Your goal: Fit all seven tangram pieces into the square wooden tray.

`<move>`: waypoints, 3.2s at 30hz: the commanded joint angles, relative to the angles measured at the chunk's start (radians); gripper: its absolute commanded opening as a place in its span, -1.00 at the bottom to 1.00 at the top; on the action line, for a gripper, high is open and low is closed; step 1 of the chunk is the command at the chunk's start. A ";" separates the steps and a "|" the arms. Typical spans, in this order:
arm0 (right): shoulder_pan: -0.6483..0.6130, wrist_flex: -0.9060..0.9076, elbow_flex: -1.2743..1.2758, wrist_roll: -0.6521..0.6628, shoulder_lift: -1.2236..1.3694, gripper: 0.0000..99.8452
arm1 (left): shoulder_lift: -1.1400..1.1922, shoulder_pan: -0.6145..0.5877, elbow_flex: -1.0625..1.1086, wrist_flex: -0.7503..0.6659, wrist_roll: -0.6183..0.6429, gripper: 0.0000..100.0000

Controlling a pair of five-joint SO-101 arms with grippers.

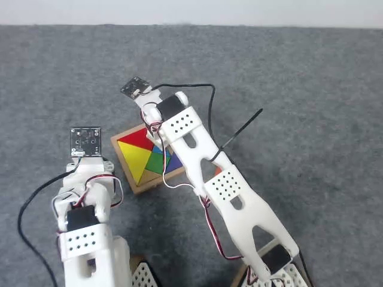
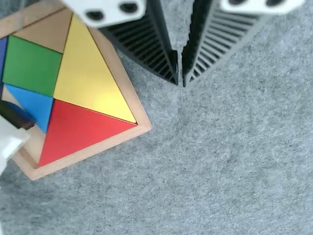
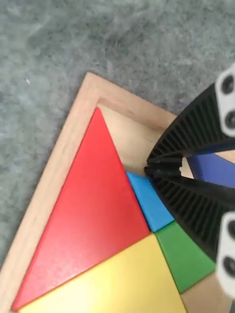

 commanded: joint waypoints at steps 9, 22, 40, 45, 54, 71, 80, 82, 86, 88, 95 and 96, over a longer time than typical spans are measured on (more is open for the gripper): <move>0.107 0.039 -0.048 0.012 -0.183 -0.96 | -0.018 -0.005 -0.008 -0.026 -0.006 -0.98; 0.044 -0.005 -0.048 0.009 -0.070 -0.67 | -0.018 -0.005 -0.008 -0.026 -0.006 -0.98; 0.102 0.036 -0.048 -0.106 -0.015 -0.96 | -0.018 -0.005 -0.008 -0.025 -0.008 -0.98; 0.128 0.042 -0.048 -0.278 -0.028 -0.99 | -0.018 -0.005 -0.008 -0.025 -0.008 -0.98; 0.147 0.048 0.144 -0.457 -0.160 -0.99 | -0.018 -0.005 -0.008 -0.025 -0.008 -0.98; 0.056 -0.007 0.845 -0.591 -0.541 -0.99 | -0.018 -0.005 -0.008 -0.023 -0.008 -0.98; 0.056 0.019 0.822 -0.669 -0.561 -0.62 | -0.018 -0.005 -0.008 -0.023 -0.008 -0.98; 0.068 0.039 0.802 -0.669 -0.596 -0.61 | -0.018 -0.005 -0.008 -0.023 -0.008 -0.98; 0.110 0.044 0.827 -0.669 -0.710 -0.61 | -0.018 -0.005 -0.008 -0.023 -0.008 -0.98; 0.133 0.044 0.881 -0.669 -0.785 -0.61 | -0.018 -0.005 -0.008 -0.023 -0.008 -0.98; 0.182 0.038 1.293 -0.678 -1.086 -0.61 | -0.018 -0.005 -0.008 -0.023 -0.008 -0.98; 0.183 0.036 1.353 -0.687 -1.121 -0.61 | -0.018 -0.005 -0.008 -0.023 -0.008 -0.98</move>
